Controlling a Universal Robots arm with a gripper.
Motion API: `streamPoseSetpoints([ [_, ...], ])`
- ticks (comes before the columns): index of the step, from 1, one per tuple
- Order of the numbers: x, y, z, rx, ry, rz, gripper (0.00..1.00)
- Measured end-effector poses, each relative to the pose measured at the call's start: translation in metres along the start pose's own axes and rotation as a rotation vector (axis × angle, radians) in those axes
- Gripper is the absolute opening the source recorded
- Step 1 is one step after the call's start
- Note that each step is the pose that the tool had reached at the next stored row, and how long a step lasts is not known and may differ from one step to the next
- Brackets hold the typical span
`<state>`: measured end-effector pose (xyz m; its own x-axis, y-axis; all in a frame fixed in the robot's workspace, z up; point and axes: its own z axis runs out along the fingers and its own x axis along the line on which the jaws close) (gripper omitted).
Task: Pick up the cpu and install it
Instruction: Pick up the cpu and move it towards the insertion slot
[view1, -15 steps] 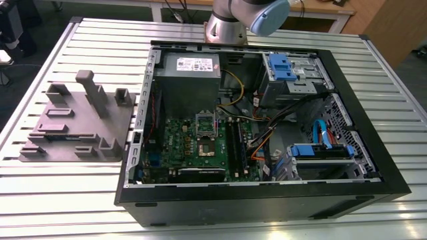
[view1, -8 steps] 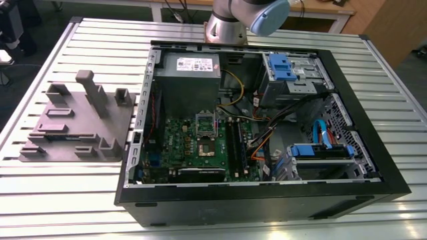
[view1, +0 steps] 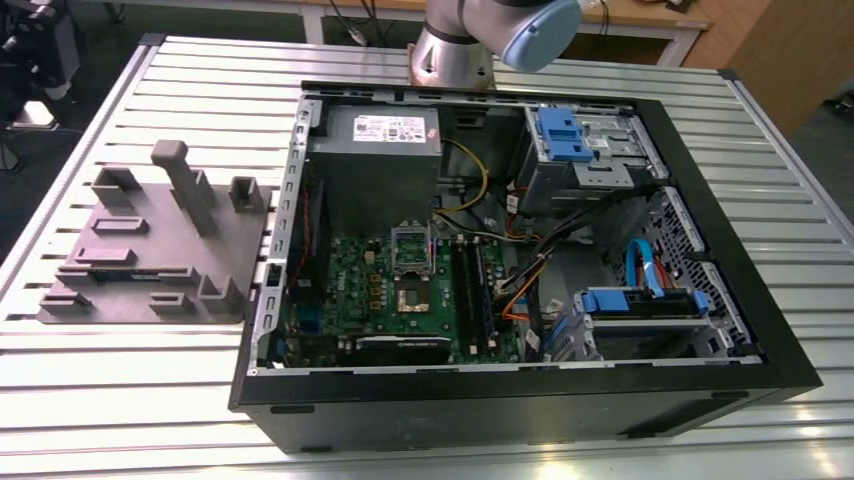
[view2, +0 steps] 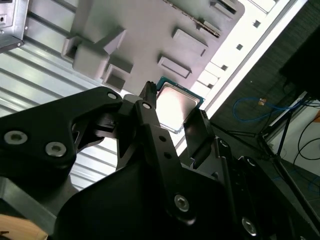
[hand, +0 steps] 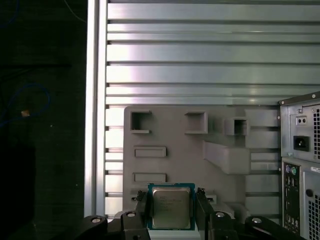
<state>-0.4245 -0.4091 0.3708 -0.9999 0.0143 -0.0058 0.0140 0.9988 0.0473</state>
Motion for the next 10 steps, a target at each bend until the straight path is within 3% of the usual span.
streamPoseSetpoints([
  [5, -0.014, 0.0002, 0.0001, 0.0, 0.0019, 0.0, 0.47],
  [10, -0.0148, 0.0003, 0.0, -0.0003, 0.002, 0.0, 0.47],
])
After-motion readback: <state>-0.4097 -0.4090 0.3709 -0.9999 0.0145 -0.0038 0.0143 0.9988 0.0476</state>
